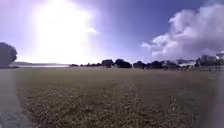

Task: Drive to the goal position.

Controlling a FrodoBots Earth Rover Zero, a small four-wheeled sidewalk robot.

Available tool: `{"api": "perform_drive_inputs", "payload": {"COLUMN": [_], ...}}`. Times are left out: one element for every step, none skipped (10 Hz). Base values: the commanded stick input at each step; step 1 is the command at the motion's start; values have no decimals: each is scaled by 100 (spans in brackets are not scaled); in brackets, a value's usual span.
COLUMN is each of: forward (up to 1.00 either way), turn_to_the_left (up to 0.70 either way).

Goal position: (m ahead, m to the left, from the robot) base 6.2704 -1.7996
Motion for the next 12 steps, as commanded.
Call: {"api": "perform_drive_inputs", "payload": {"forward": [70,70,70,70,70,70,70,70,70,70,70,70], "turn_to_the_left": [-1,-1,-1,-2,-2,-1,0,0,0,0,0,0]}}
